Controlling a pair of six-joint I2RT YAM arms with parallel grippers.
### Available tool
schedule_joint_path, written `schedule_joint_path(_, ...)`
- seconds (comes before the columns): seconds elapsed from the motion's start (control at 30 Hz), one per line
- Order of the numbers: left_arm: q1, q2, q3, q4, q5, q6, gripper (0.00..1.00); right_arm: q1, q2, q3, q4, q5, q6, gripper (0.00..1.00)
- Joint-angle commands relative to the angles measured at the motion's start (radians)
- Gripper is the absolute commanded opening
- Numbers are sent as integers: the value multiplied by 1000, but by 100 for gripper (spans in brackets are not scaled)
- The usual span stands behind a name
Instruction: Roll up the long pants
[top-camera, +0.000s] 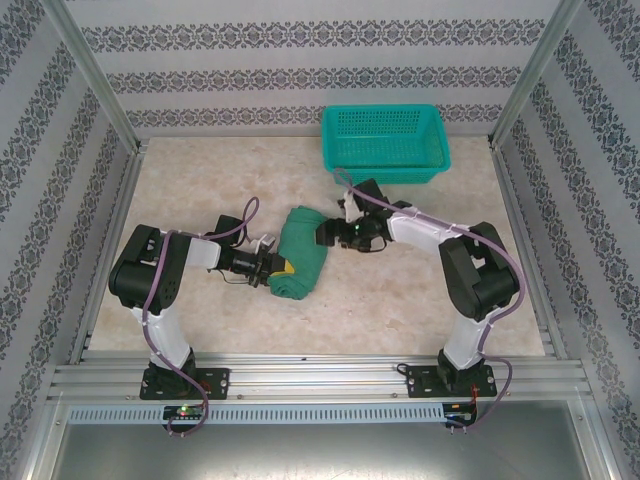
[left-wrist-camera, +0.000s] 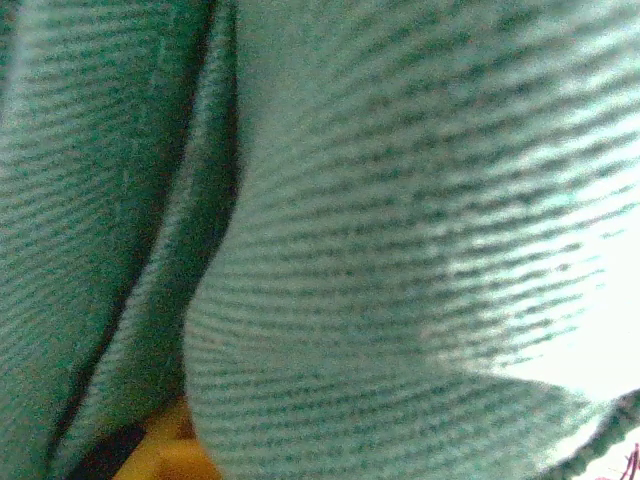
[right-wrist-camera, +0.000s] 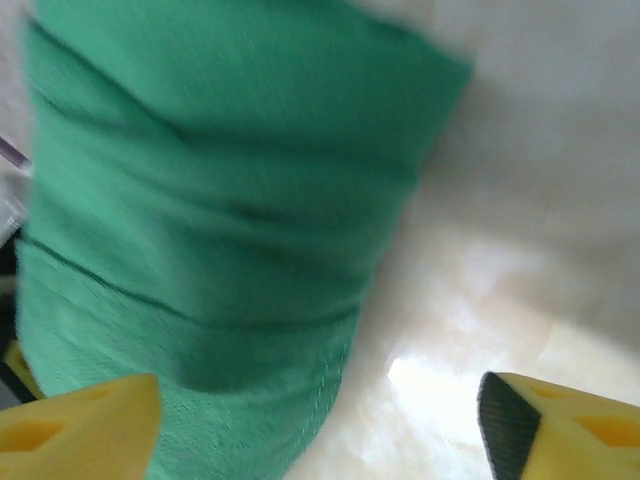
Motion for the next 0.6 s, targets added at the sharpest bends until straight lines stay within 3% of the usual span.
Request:
schedule_joint_path(0.0,12,53,-26,-70,-258,28,0,23,1,-25,92,-11,8,98)
schedule_joint_path(0.17,12,47,-32,-59,-254,24,0,54,1,-19,128,-22,12,98)
schedule_joint_path(0.4,11,44,-40,-29,-243,6,0,88,66,-36,285,-155,122,98)
schedule_joint_path(0.57,12,37,-40,-18,-231,-5,0,144,159,49,176,-133,108,98)
